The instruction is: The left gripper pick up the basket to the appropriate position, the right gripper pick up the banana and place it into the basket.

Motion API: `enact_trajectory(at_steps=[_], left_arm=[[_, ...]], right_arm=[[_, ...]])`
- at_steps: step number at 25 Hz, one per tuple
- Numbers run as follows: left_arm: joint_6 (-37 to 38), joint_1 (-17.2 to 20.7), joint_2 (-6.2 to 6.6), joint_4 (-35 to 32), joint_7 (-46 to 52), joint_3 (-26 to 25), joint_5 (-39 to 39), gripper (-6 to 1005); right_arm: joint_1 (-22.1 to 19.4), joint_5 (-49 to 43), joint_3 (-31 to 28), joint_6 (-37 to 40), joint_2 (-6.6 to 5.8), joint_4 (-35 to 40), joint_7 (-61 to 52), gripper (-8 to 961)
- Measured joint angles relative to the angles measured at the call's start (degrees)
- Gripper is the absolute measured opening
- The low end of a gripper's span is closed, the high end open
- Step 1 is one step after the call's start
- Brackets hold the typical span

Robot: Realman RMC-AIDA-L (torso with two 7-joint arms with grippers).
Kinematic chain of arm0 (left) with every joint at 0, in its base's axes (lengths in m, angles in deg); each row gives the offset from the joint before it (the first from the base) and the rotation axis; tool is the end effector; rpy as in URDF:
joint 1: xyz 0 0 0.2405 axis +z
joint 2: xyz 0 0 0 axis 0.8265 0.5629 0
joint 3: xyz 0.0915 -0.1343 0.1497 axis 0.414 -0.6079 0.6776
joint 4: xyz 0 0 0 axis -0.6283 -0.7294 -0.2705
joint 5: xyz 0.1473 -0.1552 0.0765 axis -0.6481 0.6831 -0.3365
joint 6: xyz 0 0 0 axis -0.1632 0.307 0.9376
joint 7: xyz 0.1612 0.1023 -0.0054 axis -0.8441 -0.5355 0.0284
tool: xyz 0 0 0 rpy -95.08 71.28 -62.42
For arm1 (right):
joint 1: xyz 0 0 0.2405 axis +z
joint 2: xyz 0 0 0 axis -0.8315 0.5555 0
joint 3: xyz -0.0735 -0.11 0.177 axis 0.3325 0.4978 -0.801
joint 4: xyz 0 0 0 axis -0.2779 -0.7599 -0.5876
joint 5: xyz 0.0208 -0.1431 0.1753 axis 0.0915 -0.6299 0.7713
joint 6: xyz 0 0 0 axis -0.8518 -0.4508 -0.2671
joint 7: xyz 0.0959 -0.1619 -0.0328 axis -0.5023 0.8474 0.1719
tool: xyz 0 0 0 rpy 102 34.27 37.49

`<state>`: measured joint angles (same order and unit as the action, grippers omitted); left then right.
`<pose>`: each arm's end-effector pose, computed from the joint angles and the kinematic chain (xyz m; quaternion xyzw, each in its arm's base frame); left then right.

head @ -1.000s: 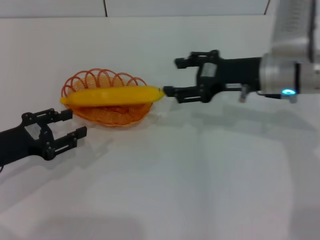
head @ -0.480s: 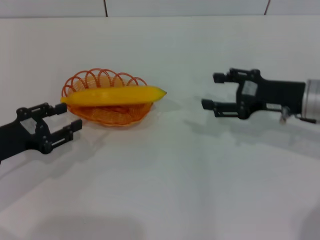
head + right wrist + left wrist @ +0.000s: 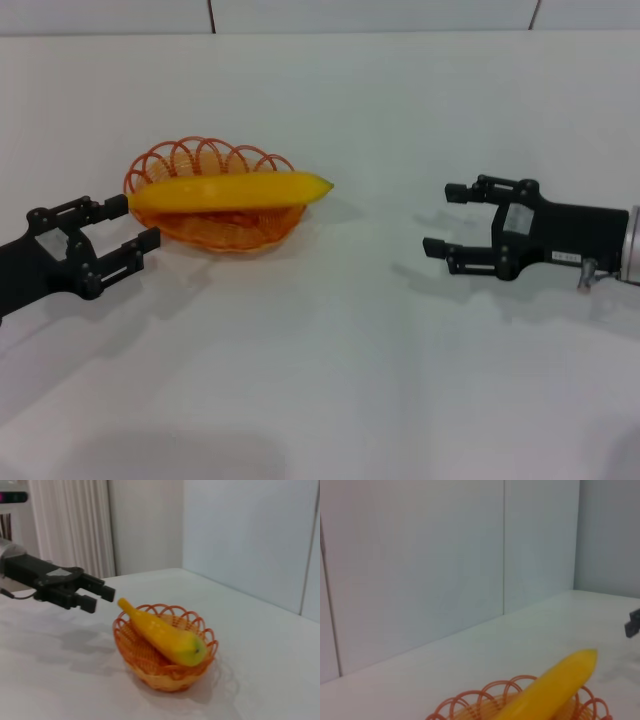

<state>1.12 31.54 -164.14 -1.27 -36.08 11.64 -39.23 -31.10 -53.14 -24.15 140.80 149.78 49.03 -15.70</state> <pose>-0.2925 0.3330 -0.0175 -0.9158 -0.1597 -0.2377 0.2816 0.2841 0.3322 -0.0375 -0.9444 0.1449 0.2017 0.2155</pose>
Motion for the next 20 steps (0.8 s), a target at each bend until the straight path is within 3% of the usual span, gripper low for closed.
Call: enact_trajectory(at_steps=[7,20], left_arm=[[0.1,-0.1,-0.01,0.4,-0.3,-0.3,0.0,590],[0.5,-0.2,-0.01,0.4,-0.3,0.0,0.8,591]], right_arm=[[-0.9,0.2,-0.4,3.6,-0.43,-1.4,3.3,803],[-0.6,0.0,-0.4,5.0,-0.12,-1.2,4.0,803]])
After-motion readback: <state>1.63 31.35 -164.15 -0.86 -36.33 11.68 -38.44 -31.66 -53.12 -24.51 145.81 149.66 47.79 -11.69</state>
